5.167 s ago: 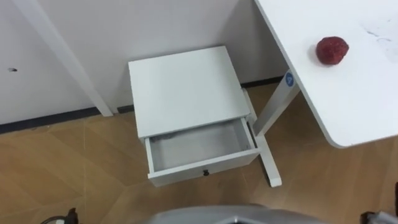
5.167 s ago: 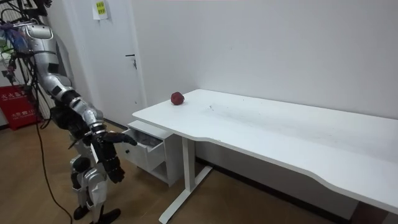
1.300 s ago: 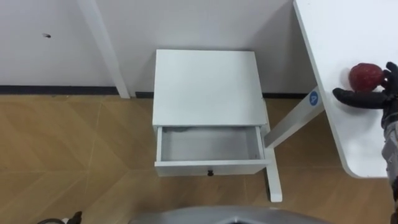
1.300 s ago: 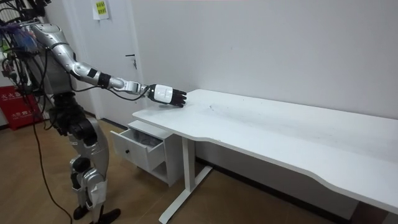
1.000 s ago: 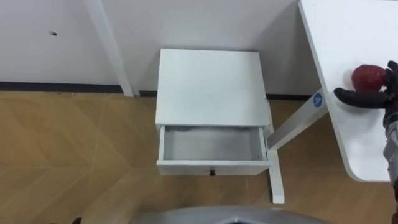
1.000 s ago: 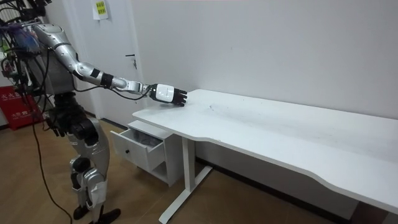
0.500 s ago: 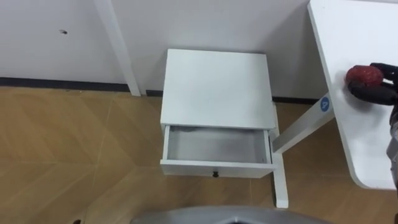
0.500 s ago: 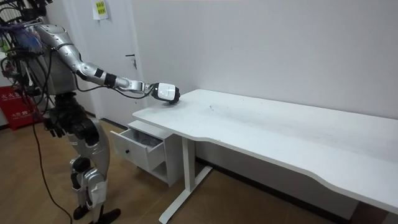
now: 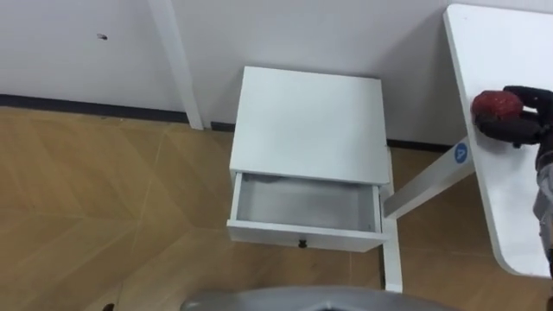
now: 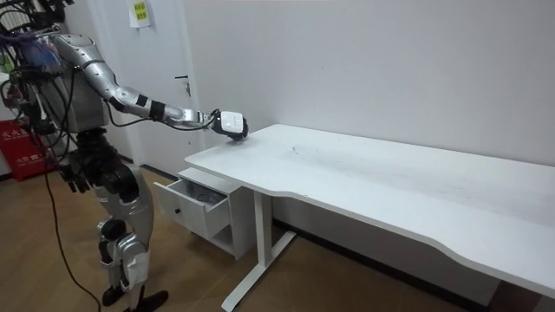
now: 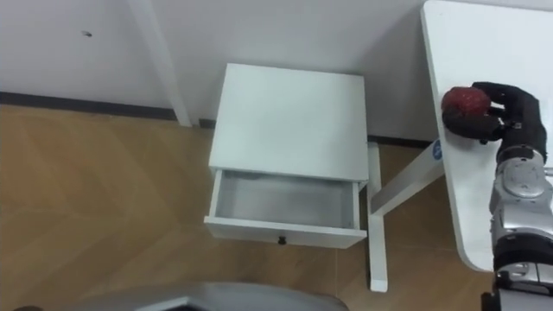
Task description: Put apple and close drawer
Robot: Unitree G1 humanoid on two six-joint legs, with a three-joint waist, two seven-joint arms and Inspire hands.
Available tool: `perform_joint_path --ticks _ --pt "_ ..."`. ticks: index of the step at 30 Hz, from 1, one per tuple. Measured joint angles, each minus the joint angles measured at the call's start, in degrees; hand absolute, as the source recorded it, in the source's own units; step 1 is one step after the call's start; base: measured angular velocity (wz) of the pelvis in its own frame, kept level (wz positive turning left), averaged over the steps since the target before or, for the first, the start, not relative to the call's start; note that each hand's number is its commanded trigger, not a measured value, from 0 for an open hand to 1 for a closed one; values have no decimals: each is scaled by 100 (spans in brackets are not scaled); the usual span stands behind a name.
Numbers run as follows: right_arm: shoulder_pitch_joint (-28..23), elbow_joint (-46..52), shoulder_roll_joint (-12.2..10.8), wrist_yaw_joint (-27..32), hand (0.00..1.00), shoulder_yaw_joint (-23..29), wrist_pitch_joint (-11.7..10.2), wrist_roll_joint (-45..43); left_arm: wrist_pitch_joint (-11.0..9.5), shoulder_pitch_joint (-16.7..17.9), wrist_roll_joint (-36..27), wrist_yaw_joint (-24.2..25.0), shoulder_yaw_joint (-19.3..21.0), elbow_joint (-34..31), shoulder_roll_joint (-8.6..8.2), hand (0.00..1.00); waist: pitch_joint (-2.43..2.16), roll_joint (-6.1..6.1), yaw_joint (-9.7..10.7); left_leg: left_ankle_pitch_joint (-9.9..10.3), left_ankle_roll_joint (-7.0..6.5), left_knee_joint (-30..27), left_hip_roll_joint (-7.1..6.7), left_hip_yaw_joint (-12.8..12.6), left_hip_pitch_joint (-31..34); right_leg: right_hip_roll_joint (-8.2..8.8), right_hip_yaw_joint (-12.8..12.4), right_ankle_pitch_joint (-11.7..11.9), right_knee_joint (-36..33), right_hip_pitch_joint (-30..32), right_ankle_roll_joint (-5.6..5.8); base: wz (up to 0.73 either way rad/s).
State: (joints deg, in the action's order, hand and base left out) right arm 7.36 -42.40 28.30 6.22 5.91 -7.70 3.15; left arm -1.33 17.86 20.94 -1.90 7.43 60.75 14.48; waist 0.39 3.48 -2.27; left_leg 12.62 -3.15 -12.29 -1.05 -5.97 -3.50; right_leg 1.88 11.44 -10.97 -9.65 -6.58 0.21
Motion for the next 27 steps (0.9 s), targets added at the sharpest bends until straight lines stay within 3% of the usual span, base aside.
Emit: perform_joint_path --ticks 8,10,15,27 --pt "-293 1604 -212 -349 100 -964 19 -699 -6 -260 3 5 -341 -46 -5 0 -18 -54 -173 -20 26 57 14 -18 -2 -23 -37 2 -20 58 -4 -3" --pt "-325 2004 -396 -415 100 -1185 10 -940 5 -279 -15 14 -485 -41 -6 0 -22 -39 -199 -21 27 59 21 -16 0 -11 -41 2 -14 56 -4 0" --pt "-329 2071 -509 -786 100 -1633 7 -1280 6 -385 -9 9 -673 -43 -5 0 -27 -32 -296 -20 27 58 16 3 13 -1 -57 2 -7 52 -4 4" --pt "-451 2075 -799 -1353 100 -2056 31 -1520 9 -434 -6 32 -965 -34 -56 0 -9 -63 -312 -21 28 50 16 -1 120 -4 -30 2 -5 120 -4 0"
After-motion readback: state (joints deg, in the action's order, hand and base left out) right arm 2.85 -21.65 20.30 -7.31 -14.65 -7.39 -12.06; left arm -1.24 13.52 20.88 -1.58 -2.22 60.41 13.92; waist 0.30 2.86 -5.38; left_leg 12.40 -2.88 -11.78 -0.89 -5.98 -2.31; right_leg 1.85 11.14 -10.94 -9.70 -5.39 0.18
